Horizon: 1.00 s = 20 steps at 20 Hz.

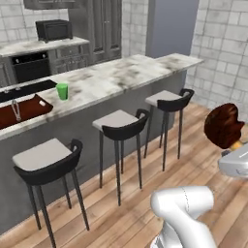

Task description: Gather the lemon and lime from the fridge and place them on a tray on the dining counter. Then gather the steak and chicken drumstick from the fridge and place them on the other tray.

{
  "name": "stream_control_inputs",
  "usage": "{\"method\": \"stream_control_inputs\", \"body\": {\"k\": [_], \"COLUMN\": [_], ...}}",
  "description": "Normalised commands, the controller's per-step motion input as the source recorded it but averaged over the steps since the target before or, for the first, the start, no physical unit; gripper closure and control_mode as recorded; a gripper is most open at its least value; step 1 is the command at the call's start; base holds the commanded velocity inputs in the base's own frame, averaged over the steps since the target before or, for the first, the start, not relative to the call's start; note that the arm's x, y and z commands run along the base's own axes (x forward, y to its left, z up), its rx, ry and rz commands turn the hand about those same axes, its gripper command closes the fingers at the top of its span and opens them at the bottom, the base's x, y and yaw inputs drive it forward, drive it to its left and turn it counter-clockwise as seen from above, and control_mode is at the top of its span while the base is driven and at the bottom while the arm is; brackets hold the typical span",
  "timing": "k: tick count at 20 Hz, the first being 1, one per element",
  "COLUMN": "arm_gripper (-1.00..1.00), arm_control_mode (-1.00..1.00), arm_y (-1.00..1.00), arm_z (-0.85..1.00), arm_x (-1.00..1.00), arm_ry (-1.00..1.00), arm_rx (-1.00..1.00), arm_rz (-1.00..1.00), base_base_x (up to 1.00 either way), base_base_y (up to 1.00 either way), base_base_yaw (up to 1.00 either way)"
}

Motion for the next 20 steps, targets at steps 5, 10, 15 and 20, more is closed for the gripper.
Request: {"method": "stream_control_inputs", "body": {"k": [5,10,15,20], "arm_gripper": [1.0,1.0,1.0,1.0], "arm_control_mode": [1.0,1.0,1.0,1.0], "arm_y": [0.0,0.0,0.0,0.0], "arm_z": [0.0,0.0,0.0,0.0], "arm_x": [0.0,0.0,0.0,0.0], "arm_ry": [0.0,0.0,0.0,0.0], "arm_rx": [0.0,0.0,0.0,0.0], "arm_rz": [0.0,0.0,0.0,0.0], "base_base_x": [0.08,0.17,0.13,0.13], "base_base_y": [0.76,0.92,0.95,0.94], "base_base_yaw": [0.43,0.39,0.38,0.38]}}
